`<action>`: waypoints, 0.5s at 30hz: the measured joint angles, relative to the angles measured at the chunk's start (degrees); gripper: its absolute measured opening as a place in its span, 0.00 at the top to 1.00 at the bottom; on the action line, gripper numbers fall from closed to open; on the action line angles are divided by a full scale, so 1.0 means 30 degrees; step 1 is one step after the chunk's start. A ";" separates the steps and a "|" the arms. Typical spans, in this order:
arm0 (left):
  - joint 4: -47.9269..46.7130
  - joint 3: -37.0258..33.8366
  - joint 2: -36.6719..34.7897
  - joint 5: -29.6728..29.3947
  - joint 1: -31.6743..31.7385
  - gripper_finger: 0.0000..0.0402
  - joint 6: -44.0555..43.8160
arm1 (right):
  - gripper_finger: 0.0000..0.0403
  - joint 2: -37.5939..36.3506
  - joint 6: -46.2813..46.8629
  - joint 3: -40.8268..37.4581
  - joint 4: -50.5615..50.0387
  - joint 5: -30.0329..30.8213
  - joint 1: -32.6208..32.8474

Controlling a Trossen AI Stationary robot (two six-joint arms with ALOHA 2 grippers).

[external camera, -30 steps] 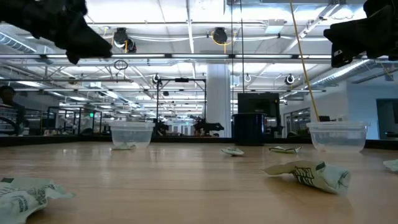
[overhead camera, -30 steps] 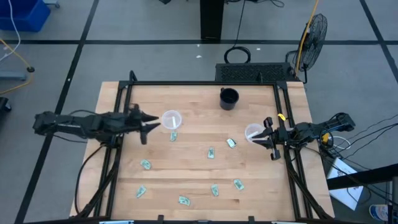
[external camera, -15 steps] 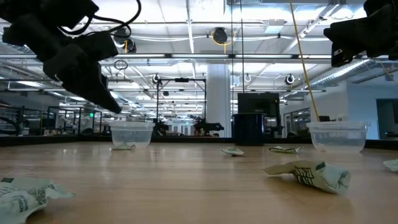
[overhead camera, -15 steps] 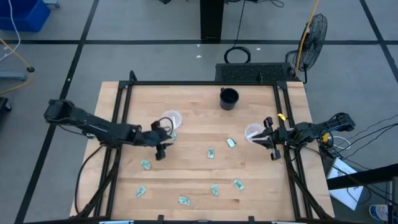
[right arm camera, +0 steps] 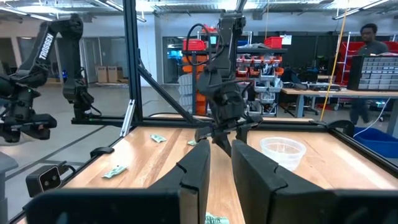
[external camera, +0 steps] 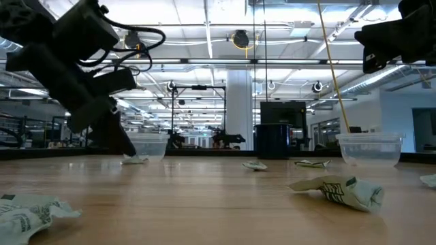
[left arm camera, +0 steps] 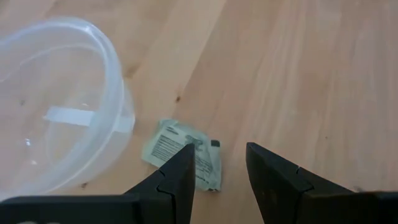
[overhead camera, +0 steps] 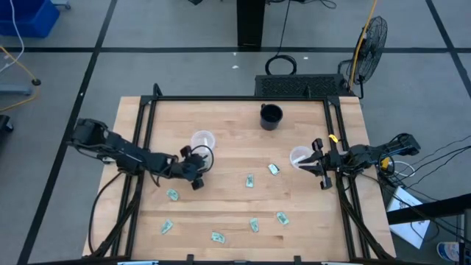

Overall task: Pick and place items into bin
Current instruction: Put the white stevia packet into the left transparent bin

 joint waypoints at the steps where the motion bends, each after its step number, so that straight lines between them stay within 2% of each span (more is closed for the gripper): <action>1: 0.0133 0.0000 0.0198 0.0000 0.0000 0.63 -0.0004 | 0.85 0.0000 0.0000 -0.0007 -0.0015 0.0000 0.0007; 6: 0.0272 0.0000 0.0949 -0.0087 0.0007 0.63 -0.0011 | 0.85 0.0005 -0.0151 -0.0001 -0.0056 0.0000 0.0005; 9: 0.0437 0.0007 0.1251 -0.0379 0.0004 0.66 -0.0037 | 0.85 0.0000 -0.0151 0.0000 -0.0058 0.0000 0.0004; 12: 0.0476 0.0036 0.1368 -0.0407 0.0203 0.75 -0.0372 | 0.85 0.0000 -0.0149 -0.0005 -0.0058 0.0000 0.0003; 15: 0.0422 0.0026 0.1382 -0.0498 0.0356 0.89 -0.0549 | 0.85 0.0000 -0.0153 0.0000 -0.0058 0.0000 0.0000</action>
